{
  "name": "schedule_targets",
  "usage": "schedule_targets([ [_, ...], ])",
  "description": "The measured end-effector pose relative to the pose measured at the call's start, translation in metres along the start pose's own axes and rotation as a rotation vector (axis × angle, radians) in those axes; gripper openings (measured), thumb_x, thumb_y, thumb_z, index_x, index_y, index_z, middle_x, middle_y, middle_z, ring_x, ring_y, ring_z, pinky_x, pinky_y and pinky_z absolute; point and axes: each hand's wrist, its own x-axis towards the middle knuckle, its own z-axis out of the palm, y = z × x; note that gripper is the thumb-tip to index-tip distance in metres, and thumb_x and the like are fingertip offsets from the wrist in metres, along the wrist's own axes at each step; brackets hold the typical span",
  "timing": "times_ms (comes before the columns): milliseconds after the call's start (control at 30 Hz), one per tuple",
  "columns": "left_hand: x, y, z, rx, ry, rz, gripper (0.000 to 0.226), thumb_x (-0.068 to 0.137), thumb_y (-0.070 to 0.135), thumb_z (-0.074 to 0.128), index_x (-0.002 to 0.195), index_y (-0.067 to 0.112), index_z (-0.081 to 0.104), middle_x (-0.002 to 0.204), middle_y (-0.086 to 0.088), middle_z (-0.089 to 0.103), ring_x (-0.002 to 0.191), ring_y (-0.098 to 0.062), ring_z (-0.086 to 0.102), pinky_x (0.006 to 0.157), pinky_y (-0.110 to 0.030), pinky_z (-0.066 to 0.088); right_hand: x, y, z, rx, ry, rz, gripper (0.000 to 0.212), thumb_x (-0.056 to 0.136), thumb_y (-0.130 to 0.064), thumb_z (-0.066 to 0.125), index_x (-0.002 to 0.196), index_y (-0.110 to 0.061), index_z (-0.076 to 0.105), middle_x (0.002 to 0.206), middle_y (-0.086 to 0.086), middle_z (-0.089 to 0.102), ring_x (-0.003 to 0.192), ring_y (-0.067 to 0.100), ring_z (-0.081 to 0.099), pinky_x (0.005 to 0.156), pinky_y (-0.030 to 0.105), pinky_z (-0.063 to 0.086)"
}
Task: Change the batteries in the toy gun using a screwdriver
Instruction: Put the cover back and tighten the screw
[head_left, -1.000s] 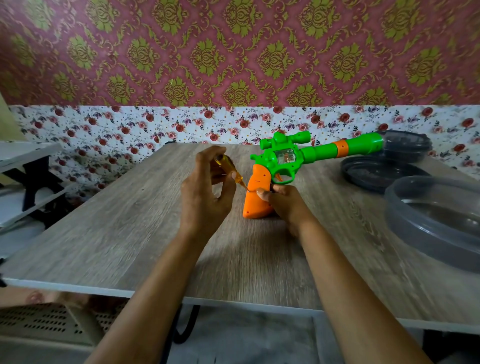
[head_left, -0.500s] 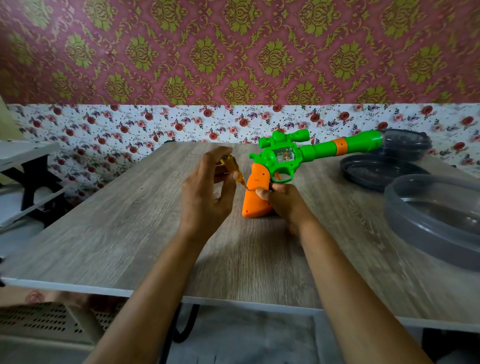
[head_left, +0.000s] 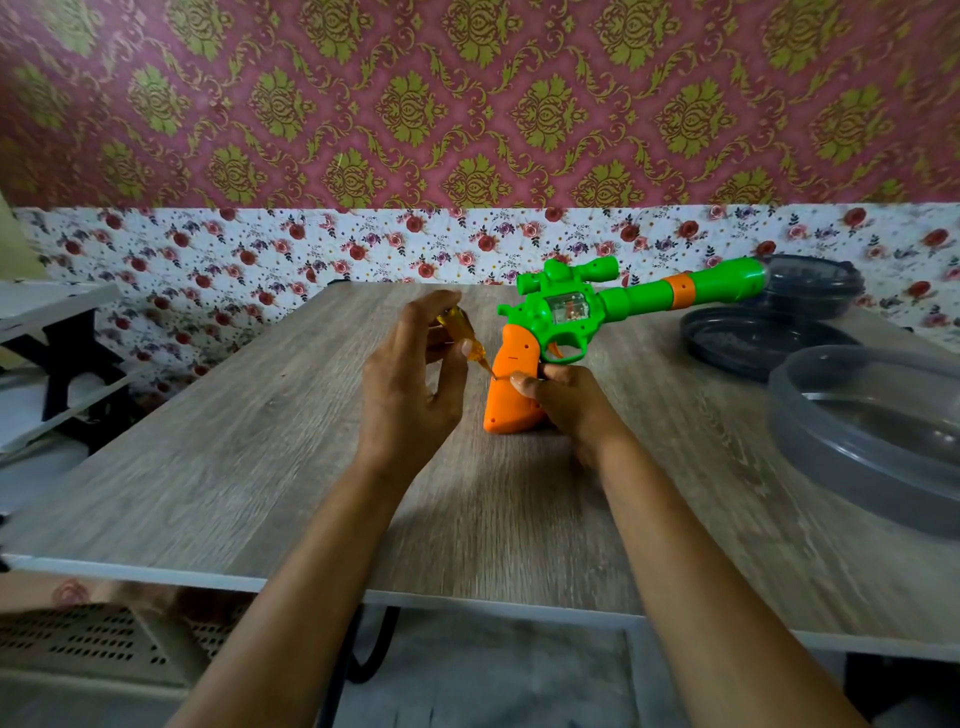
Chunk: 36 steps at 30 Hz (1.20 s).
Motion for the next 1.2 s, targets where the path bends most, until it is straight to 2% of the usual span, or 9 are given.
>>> schedule_targets([
  [167,0.0000,-0.0009,-0.0002,-0.015,-0.011,-0.008,0.033,0.088,0.016,0.052,0.119,0.020,0.041,0.099,0.004,0.063,0.088,-0.012,0.068,0.080,-0.022,0.056,0.0006,-0.0002,0.0002,-0.038,0.007,-0.028,0.031,0.090,-0.010,0.054,0.120,-0.004,0.059,0.119,0.014,0.062,0.098,0.016,0.054,0.081,0.024,0.039],
  [367,0.0021,0.0002,0.0006,-0.036,0.018,0.013,0.027,0.089,0.017,0.057,0.115,0.019,0.048,0.109,-0.009,0.055,0.090,-0.002,0.060,0.077,-0.013,0.053,0.0019,0.0015,0.0001,-0.034,0.013,-0.031,0.031,0.090,-0.010,0.055,0.119,-0.003,0.060,0.120,0.016,0.062,0.097,0.016,0.054,0.083,0.025,0.039],
  [500,0.0032,0.0004,-0.0016,-0.061,0.069,0.022,0.023,0.089,0.014,0.062,0.109,0.018,0.051,0.098,-0.011,0.058,0.085,-0.006,0.061,0.073,-0.016,0.054,0.0018,0.0008,0.0000,-0.031,0.010,-0.022,0.031,0.090,-0.010,0.055,0.120,-0.002,0.059,0.121,0.018,0.062,0.097,0.017,0.054,0.081,0.026,0.040],
  [633,0.0016,0.0040,-0.0003,-0.055,0.103,-0.022,0.037,0.087,0.007,0.064,0.115,0.018,0.042,0.096,0.001,0.062,0.087,0.000,0.063,0.078,-0.020,0.055,0.0005,-0.0009,-0.0002,-0.027,0.000,-0.007,0.031,0.091,-0.011,0.054,0.120,-0.003,0.059,0.120,0.015,0.061,0.097,0.016,0.053,0.071,0.023,0.044],
  [700,0.0020,0.0041,-0.0002,-0.058,0.105,-0.031,0.034,0.088,0.011,0.062,0.114,0.017,0.040,0.098,0.003,0.063,0.089,0.001,0.064,0.078,-0.023,0.056,0.0000,-0.0015,-0.0005,-0.026,-0.008,0.000,0.032,0.091,-0.011,0.053,0.122,-0.004,0.058,0.119,0.014,0.060,0.102,0.019,0.055,0.066,0.022,0.044],
  [867,0.0026,0.0029,-0.0004,-0.018,0.094,0.019,0.025,0.091,0.009,0.053,0.115,0.011,0.050,0.106,-0.003,0.064,0.096,-0.005,0.062,0.082,-0.018,0.054,0.0012,-0.0004,-0.0002,-0.054,0.000,-0.017,0.033,0.091,-0.012,0.054,0.122,-0.003,0.058,0.122,0.015,0.060,0.115,0.026,0.055,0.087,0.026,0.040],
  [1033,0.0030,0.0022,0.0002,0.018,0.094,0.054,0.024,0.088,0.016,0.064,0.110,0.009,0.061,0.111,-0.019,0.051,0.099,-0.016,0.058,0.074,-0.014,0.052,0.0017,-0.0002,-0.0005,-0.067,-0.004,-0.020,0.032,0.091,-0.013,0.054,0.122,-0.004,0.058,0.118,0.013,0.060,0.109,0.022,0.055,0.087,0.026,0.039],
  [1133,0.0022,0.0016,-0.0005,0.059,0.157,0.050,0.021,0.086,0.013,0.066,0.103,0.002,0.065,0.100,-0.020,0.053,0.088,-0.007,0.055,0.073,-0.011,0.050,0.0025,0.0001,-0.0005,-0.077,0.002,-0.024,0.031,0.091,-0.013,0.054,0.120,-0.005,0.060,0.110,0.011,0.061,0.103,0.019,0.055,0.085,0.025,0.039],
  [1200,0.0024,0.0020,0.0001,0.061,0.158,0.048,0.021,0.087,0.004,0.063,0.107,0.002,0.062,0.101,-0.017,0.057,0.087,-0.006,0.057,0.077,-0.011,0.050,0.0030,0.0002,-0.0009,-0.085,0.002,-0.021,0.031,0.091,-0.013,0.055,0.120,-0.005,0.060,0.115,0.012,0.062,0.108,0.023,0.056,0.087,0.026,0.040],
])
